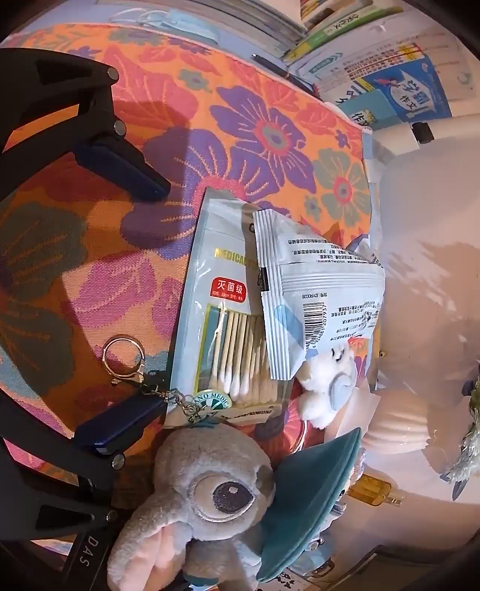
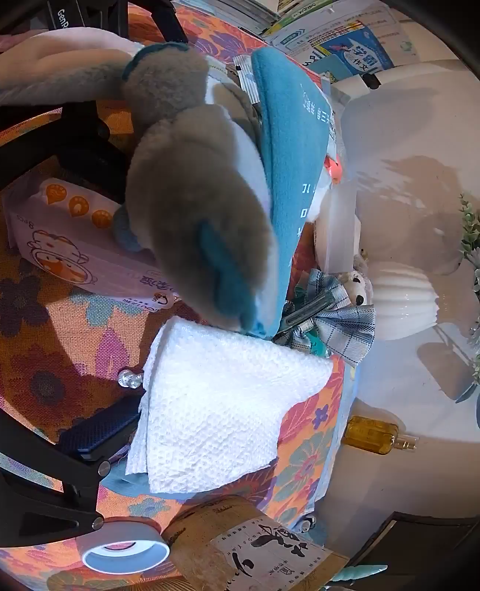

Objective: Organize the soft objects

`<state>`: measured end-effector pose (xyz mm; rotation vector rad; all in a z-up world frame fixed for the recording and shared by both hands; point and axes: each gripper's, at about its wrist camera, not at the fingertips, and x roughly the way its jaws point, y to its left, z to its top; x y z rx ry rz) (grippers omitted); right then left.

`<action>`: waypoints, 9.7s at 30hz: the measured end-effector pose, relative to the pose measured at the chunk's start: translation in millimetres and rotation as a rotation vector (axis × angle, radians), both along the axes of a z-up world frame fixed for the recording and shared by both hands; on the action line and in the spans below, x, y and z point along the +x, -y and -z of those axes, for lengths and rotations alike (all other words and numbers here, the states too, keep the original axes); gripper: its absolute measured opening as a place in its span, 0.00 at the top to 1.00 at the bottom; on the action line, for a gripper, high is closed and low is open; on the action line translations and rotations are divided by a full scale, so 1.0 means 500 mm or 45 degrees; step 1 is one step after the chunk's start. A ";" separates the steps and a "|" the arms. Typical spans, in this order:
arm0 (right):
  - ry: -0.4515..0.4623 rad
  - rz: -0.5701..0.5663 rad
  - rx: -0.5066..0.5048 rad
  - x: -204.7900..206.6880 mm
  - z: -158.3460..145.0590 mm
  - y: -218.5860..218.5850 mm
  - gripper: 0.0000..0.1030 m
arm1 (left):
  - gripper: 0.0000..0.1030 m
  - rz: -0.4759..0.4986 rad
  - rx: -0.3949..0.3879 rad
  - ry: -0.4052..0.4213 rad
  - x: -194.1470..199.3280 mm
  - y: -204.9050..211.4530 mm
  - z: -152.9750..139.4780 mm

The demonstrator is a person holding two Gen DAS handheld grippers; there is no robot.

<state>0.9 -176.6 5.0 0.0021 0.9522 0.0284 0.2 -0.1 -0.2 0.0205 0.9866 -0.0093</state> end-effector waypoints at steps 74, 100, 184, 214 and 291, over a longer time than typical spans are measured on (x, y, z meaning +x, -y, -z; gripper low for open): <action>0.395 -0.041 -0.056 -0.198 -0.082 0.097 0.00 | 0.01 -0.003 -0.070 0.385 -0.131 0.048 -0.066; 0.361 -0.027 -0.046 -0.188 -0.077 0.101 0.00 | 0.01 0.000 -0.078 0.379 -0.128 0.044 -0.067; 0.081 0.298 0.070 -0.201 -0.061 0.324 0.40 | 0.67 0.282 -0.549 0.113 -0.127 0.065 -0.100; 0.037 0.239 0.095 -0.226 -0.016 0.338 0.34 | 0.52 0.287 -0.535 0.054 -0.095 0.091 -0.041; 0.264 0.735 0.219 -0.359 -0.216 0.693 0.33 | 0.20 0.876 -0.558 0.331 -0.150 0.524 -0.349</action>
